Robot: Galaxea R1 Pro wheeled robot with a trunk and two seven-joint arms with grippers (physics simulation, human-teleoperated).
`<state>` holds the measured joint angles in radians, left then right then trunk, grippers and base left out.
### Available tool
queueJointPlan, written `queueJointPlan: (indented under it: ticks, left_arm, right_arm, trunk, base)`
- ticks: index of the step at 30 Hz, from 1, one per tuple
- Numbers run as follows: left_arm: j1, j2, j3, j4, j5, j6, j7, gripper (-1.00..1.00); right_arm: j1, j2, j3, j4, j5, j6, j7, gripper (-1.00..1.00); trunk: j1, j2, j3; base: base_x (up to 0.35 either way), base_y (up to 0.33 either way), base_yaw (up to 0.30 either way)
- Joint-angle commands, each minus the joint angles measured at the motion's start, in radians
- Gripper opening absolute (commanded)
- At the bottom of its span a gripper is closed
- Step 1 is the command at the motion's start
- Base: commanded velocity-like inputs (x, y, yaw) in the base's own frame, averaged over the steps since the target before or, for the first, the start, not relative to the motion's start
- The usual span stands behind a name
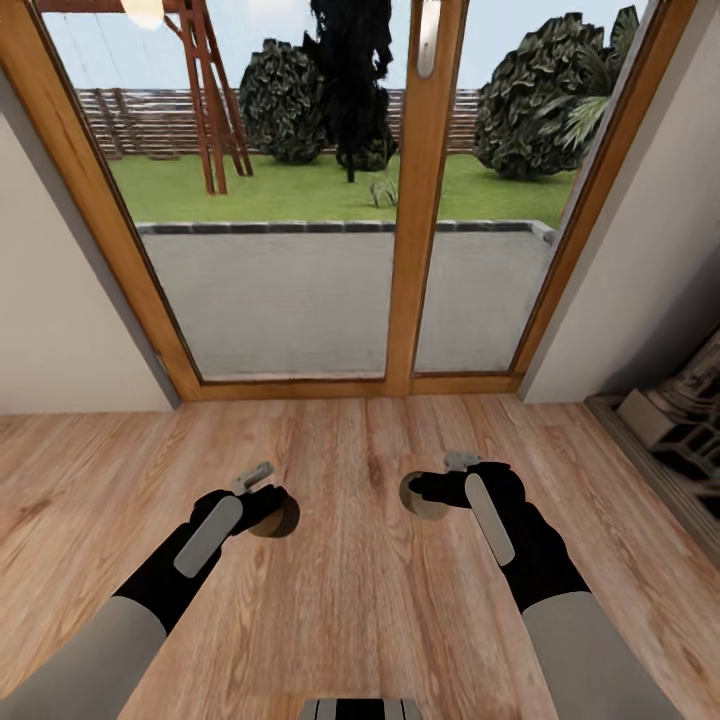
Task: Place each of the two pumpkins and all three candles from the living room inside a cabinet in the living room (use any cabinet), then make sure every cabinet is closed, and position the cauldron so it is next to a table in the living room.
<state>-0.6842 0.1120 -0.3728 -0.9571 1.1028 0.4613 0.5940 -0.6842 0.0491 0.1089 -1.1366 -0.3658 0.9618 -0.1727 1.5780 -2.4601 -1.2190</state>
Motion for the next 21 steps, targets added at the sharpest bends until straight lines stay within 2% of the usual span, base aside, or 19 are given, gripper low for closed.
queueJointPlan:
  ticks: [1,6,21]
  left_arm:
    - [0.0,0.0,0.0,0.001,0.0,0.0,0.0,-1.0]
    - [0.0,0.001,0.0,0.003,0.0,0.0,0.0,-1.0]
    - [0.0,0.001,0.0,0.001,0.0,0.0,0.0,-1.0]
  right_arm:
    - [0.0,0.0,0.0,0.0,-0.002,0.0,0.0,-1.0]
    - [0.0,-0.001,0.0,0.0,-0.004,0.0,0.002,-1.0]
    - [0.0,-0.002,0.0,0.0,-0.003,0.0,0.001,-1.0]
  trunk:
    - [-0.004,0.007,0.003]
    - [-0.023,0.042,0.019]
    - [-0.081,0.147,0.069]
  base:
    - [0.0,0.0,0.0]
    - [0.0,0.0,-0.091]
    - [0.0,0.0,-0.272]
